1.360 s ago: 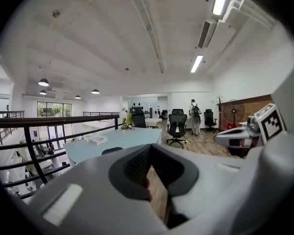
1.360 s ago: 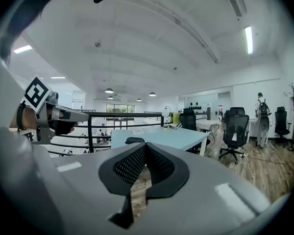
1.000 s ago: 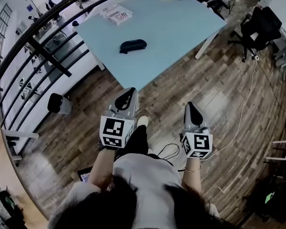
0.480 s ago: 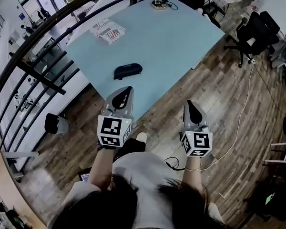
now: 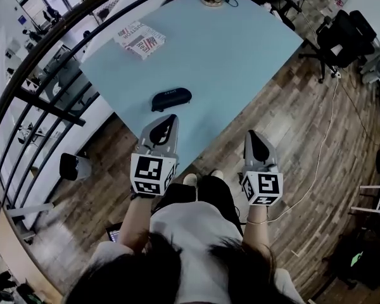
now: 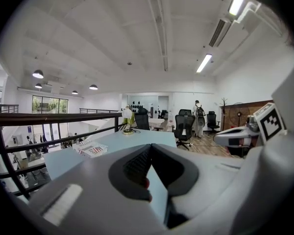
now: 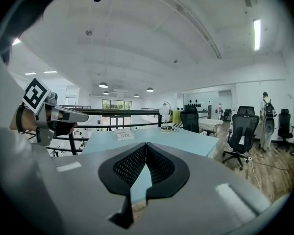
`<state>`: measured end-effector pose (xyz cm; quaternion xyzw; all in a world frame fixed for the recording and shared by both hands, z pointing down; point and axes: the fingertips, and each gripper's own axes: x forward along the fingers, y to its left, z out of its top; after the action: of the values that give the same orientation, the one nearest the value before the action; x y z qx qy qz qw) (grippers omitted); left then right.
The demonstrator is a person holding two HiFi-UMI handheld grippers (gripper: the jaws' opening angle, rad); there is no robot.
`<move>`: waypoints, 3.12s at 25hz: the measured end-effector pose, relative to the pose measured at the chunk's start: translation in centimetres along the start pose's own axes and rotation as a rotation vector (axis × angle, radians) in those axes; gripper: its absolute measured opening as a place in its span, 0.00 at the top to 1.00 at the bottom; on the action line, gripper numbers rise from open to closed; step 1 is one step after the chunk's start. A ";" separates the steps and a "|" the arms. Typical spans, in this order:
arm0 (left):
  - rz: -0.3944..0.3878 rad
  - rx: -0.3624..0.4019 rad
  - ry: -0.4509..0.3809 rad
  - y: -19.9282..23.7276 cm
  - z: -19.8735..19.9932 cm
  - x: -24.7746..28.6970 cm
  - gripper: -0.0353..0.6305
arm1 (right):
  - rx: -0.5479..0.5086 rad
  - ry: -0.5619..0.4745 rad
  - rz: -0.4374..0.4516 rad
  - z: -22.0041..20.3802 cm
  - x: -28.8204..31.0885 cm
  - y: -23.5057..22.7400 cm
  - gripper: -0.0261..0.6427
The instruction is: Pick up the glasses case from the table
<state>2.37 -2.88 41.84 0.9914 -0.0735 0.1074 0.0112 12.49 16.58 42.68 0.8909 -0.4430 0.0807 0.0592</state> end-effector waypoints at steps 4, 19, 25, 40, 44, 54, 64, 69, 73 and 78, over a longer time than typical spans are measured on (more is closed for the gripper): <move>0.042 -0.014 0.009 1.8 -0.4 0.9 0.86 | 0.013 -0.005 0.049 0.3 2.6 0.1 0.95; 0.388 -0.101 -0.007 10.5 0.6 4.7 0.86 | -0.045 -0.008 0.447 3.9 19.1 2.2 0.71; 0.572 -0.142 -0.005 13.2 0.8 4.4 0.86 | -0.079 -0.003 0.636 5.4 24.6 4.5 0.69; 0.900 -0.200 0.005 13.7 0.3 1.4 0.86 | -0.123 0.032 1.019 5.9 29.3 10.0 0.58; 0.949 -0.213 0.007 13.7 0.1 0.2 0.86 | -0.131 0.052 1.096 5.6 29.2 11.9 0.53; 0.991 -0.232 -0.007 14.7 -0.2 -2.7 0.86 | -0.160 0.077 1.182 5.2 28.3 16.2 0.47; 0.967 -0.252 0.006 15.0 -1.2 -2.8 0.86 | -0.213 0.134 1.219 3.0 27.4 18.0 0.43; 0.946 -0.262 0.014 14.7 -1.8 -2.0 0.86 | -0.267 0.196 1.266 0.6 26.9 18.7 0.43; 0.933 -0.275 0.025 14.6 -2.5 -1.4 0.86 | -0.338 0.255 1.301 -1.8 26.6 19.1 0.43; 0.922 -0.296 0.038 14.5 -3.6 -1.0 0.86 | -0.427 0.334 1.335 -5.0 26.3 19.8 0.43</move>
<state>-1.47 -16.90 45.22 0.8412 -0.5194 0.1077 0.1046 11.83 -14.96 53.43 0.3750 -0.8841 0.1466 0.2372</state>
